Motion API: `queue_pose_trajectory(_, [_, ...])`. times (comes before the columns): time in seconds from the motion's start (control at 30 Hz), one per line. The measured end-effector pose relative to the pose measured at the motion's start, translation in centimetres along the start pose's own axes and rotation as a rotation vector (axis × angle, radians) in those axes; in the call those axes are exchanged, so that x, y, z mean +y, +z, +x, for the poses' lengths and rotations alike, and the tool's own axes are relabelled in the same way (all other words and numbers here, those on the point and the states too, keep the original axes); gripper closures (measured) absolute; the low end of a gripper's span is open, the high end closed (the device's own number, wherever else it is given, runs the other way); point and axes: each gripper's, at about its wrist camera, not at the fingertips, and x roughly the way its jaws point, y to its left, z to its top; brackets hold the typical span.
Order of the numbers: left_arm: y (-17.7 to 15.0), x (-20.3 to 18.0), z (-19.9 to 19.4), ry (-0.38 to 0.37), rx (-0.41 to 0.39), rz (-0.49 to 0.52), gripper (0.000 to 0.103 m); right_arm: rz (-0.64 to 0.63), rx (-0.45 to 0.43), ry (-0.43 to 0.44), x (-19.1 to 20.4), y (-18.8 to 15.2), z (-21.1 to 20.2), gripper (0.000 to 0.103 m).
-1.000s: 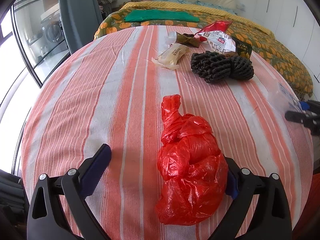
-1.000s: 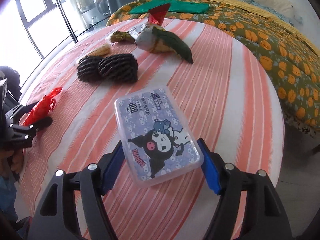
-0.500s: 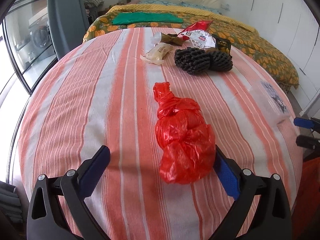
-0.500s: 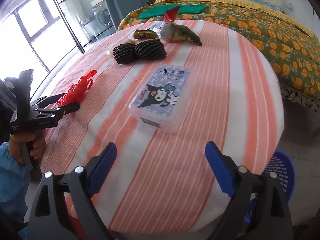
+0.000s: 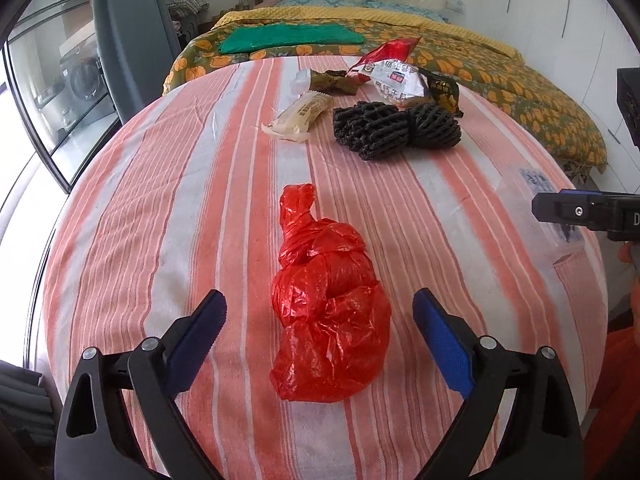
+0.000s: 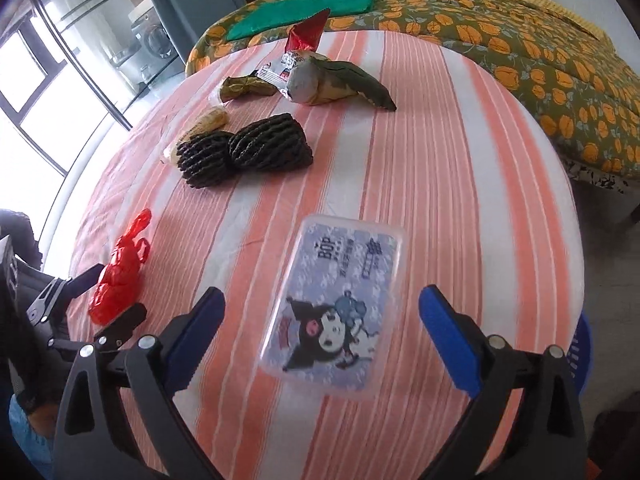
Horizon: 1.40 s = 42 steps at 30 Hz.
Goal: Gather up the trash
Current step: 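Grasp the clear plastic box with the right tool while the left tool holds the red bag, then carry the red bag and clear box to the wastebasket and open both tools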
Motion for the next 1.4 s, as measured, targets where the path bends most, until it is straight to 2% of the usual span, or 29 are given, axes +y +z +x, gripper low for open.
queue_pose_trajectory(0.07, [-0.1, 0.4, 0.1, 0.002, 0.006, -0.019, 0.020, -0.030, 0.009, -0.046, 0.4, 0.2, 0.6, 0.010])
queue_pose_trajectory(0.1, [-0.1, 0.5, 0.0, -0.001, 0.007, -0.025, 0.022, -0.038, 0.010, -0.064, 0.5, 0.1, 0.7, 0.027])
queue_pose_trajectory(0.13, [-0.2, 0.6, -0.1, -0.002, 0.007, -0.025, 0.028, -0.042, 0.008, -0.074, 0.5, 0.0, 0.5, 0.038])
queue_pose_trajectory(0.2, [-0.2, 0.5, -0.2, 0.005, 0.004, -0.007, 0.040, -0.038, 0.001, -0.071, 0.1, -0.2, 0.0, 0.038])
queue_pose_trajectory(0.27, [-0.3, 0.4, -0.4, 0.014, 0.000, 0.009, 0.061, -0.050, -0.020, -0.047, -0.1, -0.7, -0.8, 0.039])
queue_pose_trajectory(0.37, [-0.3, 0.0, -0.9, 0.002, -0.014, 0.001, 0.065, -0.069, -0.039, -0.001, -0.3, -1.7, -1.8, 0.040])
queue_pose_trajectory(0.6, [-0.9, -2.7, -2.6, -0.084, -0.047, -0.007, 0.068, -0.048, -0.073, 0.082, -1.5, -3.2, -3.4, 0.041])
queue_pose_trajectory(0.93, [-0.8, -10.2, -4.4, -0.190, -0.082, 0.058, 0.069, -0.009, -0.156, 0.145, -4.4, -4.9, -7.4, 0.041])
queue_pose_trajectory(1.1, [-0.2, -14.6, -4.6, -0.251, -0.083, 0.095, 0.069, 0.033, -0.190, 0.130, -8.7, -6.1, -9.8, 0.041])
queue_pose_trajectory(1.4, [1.3, -24.7, -5.0, -0.377, -0.069, 0.209, 0.069, 0.171, -0.201, -0.003, -20.4, -8.6, -12.0, 0.040])
